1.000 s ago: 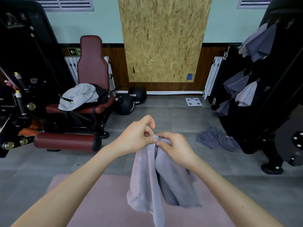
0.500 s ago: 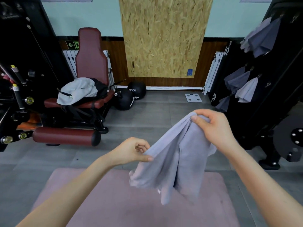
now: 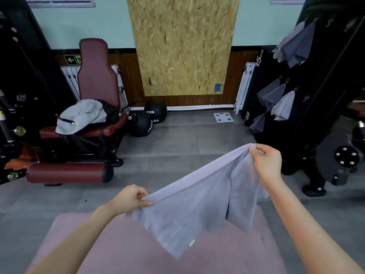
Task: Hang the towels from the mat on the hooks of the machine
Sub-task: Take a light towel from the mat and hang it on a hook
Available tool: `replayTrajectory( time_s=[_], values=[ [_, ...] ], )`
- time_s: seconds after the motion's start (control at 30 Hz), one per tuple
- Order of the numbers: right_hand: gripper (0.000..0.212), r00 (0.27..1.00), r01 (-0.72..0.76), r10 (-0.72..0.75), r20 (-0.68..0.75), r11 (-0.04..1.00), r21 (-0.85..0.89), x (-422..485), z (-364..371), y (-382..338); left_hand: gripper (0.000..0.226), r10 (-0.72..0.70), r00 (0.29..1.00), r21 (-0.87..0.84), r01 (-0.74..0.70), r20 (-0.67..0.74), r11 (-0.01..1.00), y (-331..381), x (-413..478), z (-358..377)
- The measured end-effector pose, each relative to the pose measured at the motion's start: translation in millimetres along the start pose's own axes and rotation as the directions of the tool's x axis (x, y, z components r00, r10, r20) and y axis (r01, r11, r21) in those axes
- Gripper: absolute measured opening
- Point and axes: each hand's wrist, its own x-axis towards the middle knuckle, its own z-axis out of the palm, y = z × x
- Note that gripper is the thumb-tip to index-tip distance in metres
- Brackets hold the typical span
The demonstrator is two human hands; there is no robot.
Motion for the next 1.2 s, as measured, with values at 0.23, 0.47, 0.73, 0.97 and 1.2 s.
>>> replayTrajectory(
  time_s=[0.23,0.47,0.73,0.97,1.2],
  values=[
    [0.021,0.962,-0.243,0.234,-0.137,0.969,-0.048,0,1,37,0.015,-0.169,0.978,-0.053,0.163,-0.125,0.985,-18,4,2],
    [0.021,0.962,-0.274,0.269,-0.052,0.932,-0.236,-18,20,55,0.010,-0.336,0.942,-0.597,0.266,-0.007,0.757,38,21,-7],
    [0.012,0.982,-0.113,0.142,0.126,0.971,-0.212,-44,39,43,0.015,-0.328,0.934,-0.716,0.327,0.144,0.617,95,46,5],
    [0.027,0.789,-0.376,0.252,0.559,0.919,0.116,-72,42,25,0.003,-0.283,0.958,-0.574,0.208,-0.044,0.792,107,58,10],
    [0.029,0.689,-0.254,0.006,0.725,0.938,0.234,-84,43,3,0.030,-0.249,0.961,-0.722,0.254,0.116,0.644,119,57,-4]
  ],
)
